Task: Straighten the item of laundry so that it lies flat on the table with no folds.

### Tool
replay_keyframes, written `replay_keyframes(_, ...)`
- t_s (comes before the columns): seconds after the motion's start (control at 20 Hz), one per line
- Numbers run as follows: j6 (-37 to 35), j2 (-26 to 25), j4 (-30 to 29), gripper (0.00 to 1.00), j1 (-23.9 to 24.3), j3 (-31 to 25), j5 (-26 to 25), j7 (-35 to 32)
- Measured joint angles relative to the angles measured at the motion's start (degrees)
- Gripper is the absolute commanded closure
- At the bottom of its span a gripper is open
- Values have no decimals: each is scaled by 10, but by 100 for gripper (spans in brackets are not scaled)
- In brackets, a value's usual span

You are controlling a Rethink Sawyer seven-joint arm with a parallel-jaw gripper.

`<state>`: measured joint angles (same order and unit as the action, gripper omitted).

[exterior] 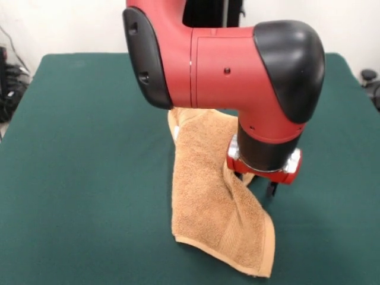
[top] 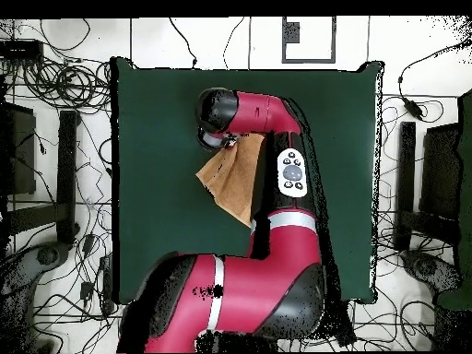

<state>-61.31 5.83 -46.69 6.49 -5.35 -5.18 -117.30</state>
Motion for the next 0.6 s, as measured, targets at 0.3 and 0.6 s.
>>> replay_keyframes(0.3, 37, 0, -3, 0, -4, 2, 0, 0)
replay_keyframes(0.6, 56, 2, -3, 100, -6, 14, -12, 0)
